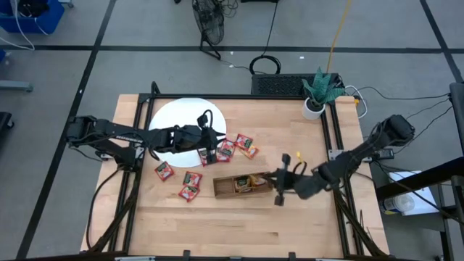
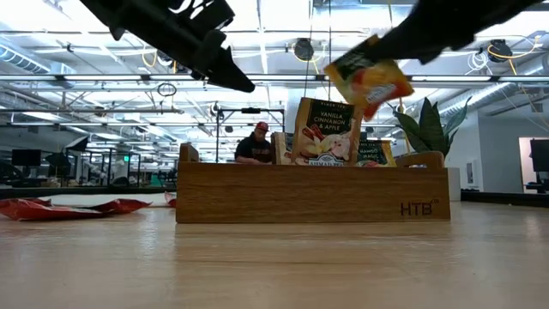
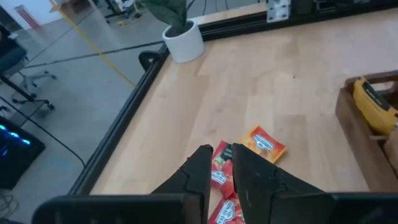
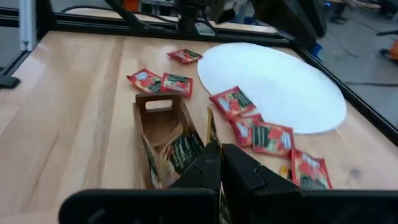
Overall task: Pick & Place Tea
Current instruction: Put the top yellow tea bag into the right section of the wooden organizer
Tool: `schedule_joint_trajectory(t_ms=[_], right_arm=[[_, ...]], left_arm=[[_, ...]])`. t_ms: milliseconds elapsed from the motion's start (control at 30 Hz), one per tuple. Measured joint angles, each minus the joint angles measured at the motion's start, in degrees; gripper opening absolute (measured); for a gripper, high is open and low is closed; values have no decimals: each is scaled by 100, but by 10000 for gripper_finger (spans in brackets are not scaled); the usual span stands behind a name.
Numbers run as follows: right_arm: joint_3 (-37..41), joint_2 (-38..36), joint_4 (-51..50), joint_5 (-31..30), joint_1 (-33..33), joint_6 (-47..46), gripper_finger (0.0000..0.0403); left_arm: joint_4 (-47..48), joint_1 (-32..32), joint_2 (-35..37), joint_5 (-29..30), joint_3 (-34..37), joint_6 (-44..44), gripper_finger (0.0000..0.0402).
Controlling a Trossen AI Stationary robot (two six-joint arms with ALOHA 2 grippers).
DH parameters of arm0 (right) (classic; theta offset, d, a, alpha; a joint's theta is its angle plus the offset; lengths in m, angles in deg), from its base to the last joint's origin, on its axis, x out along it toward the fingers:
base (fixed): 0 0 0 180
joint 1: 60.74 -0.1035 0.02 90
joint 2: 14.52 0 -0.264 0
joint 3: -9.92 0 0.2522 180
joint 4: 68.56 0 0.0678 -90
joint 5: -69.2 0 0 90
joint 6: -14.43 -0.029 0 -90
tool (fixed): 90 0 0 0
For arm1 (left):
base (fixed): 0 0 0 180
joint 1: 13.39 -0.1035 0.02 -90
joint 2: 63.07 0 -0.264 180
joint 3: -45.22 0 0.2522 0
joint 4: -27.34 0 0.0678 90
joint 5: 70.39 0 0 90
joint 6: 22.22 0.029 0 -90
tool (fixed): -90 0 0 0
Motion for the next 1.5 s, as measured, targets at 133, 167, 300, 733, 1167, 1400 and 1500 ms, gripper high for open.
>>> schedule_joint_trajectory(t_ms=[133,167,300,733,1167,1400,1500], right_arm=[[50,222,17,-480,-314,-377,0],[113,298,54,-484,-339,-472,0],[600,635,794,-510,-342,-599,0],[2474,1448,5527,-258,-253,259,0],[2094,2303,5812,12,108,886,0],[2044,2837,6266,1,108,889,0],[2044,2842,6263,-1,108,902,2]], left_arm=[[-7,-56,0,4,0,-76,72],[-9,-56,0,4,0,-118,72],[-9,-49,0,0,0,-237,72],[-40,-51,0,3,0,-590,72],[-265,-51,-2,9,0,-651,72],[-280,-51,-2,11,0,-650,72],[-280,-51,-2,11,0,-651,72]])
